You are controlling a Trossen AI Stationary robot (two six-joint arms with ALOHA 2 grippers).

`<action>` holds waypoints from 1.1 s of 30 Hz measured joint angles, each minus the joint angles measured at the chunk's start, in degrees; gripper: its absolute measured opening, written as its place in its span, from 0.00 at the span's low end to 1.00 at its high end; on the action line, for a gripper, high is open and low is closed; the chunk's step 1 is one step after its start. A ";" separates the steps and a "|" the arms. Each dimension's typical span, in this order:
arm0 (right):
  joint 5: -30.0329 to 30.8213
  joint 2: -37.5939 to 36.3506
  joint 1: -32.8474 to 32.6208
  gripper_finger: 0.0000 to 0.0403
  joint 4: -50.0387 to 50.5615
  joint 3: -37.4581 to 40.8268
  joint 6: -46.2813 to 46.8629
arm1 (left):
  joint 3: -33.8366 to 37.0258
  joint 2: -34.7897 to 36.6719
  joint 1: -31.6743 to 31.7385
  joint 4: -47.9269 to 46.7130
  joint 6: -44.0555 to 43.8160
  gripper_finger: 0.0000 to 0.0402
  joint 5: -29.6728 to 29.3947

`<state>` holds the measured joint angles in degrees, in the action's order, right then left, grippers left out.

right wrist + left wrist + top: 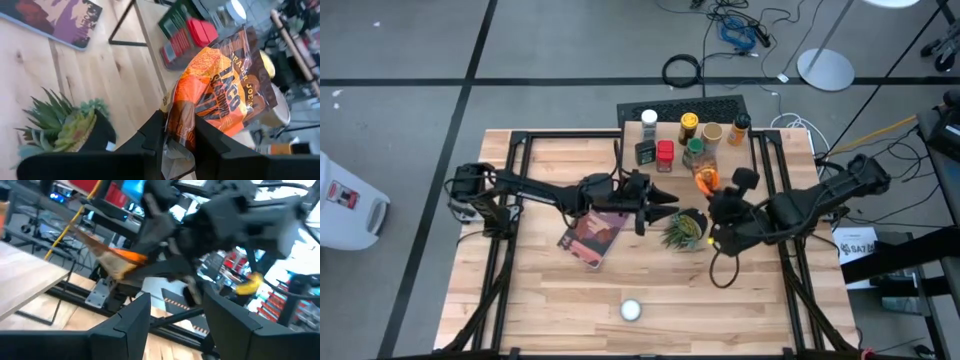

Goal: Shelf spices
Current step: Put the orange seasoning bag on the shelf

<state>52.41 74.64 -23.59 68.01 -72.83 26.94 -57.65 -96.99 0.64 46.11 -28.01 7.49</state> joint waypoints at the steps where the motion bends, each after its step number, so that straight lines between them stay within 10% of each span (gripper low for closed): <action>1: 0.38 0.92 -0.40 0.15 -0.15 -0.71 -0.68 | 0.00 -0.22 0.09 0.21 -0.34 0.48 -0.51; 19: 5.39 14.63 -2.73 0.15 1.33 -11.80 -10.26 | -2.69 -0.67 -0.07 0.98 1.27 0.48 -15.87; 33: 7.44 14.70 -7.26 0.15 8.72 -11.87 -2.57 | -2.73 5.49 -1.46 -12.24 1.48 0.48 -13.29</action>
<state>59.85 89.34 -30.85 76.73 -84.71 24.37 -60.38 -91.51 -0.81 33.87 -26.53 -5.80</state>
